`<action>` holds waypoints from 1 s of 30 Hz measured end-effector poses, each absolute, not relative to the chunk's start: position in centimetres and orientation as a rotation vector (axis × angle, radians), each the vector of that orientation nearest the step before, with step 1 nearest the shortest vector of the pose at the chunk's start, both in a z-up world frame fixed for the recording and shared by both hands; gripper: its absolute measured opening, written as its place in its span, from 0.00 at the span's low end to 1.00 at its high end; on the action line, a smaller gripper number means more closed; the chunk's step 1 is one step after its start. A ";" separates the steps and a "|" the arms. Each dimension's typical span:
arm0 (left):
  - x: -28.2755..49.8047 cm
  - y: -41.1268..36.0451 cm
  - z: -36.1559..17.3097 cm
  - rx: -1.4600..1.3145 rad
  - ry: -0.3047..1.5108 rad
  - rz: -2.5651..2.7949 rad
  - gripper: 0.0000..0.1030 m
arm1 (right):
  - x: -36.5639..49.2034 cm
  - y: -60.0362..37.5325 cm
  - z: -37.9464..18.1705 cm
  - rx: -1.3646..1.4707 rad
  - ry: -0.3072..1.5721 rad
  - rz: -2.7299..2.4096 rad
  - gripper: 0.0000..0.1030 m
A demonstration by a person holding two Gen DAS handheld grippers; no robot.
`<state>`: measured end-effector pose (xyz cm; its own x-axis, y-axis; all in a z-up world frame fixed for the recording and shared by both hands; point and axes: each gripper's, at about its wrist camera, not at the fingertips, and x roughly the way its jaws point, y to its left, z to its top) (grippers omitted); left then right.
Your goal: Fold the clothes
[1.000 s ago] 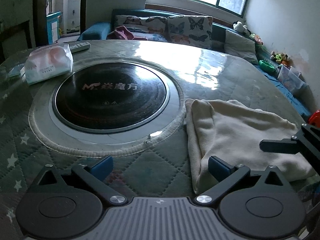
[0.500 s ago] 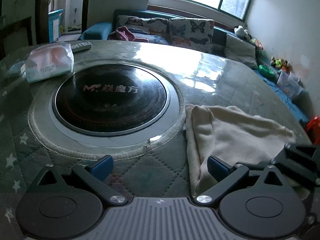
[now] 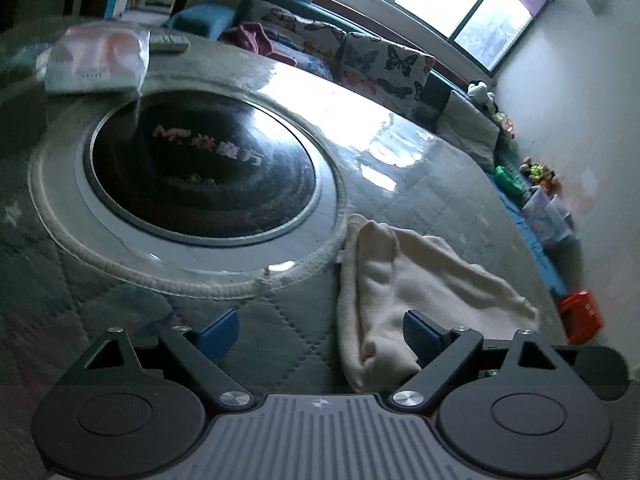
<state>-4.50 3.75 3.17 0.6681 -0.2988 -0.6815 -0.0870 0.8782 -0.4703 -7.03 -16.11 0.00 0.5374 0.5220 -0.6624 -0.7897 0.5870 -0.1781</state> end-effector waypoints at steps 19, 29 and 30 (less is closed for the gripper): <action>-1.5 2.5 1.5 -0.813 0.917 -0.223 0.75 | -5.4 -21.3 3.0 -0.258 0.585 0.818 0.04; -0.9 1.7 0.8 -0.818 0.940 -0.220 0.33 | -6.2 -22.1 2.8 -0.220 0.594 0.847 0.04; -0.9 1.7 0.7 -0.812 0.944 -0.216 0.28 | -6.3 -22.1 2.7 -0.219 0.598 0.848 0.04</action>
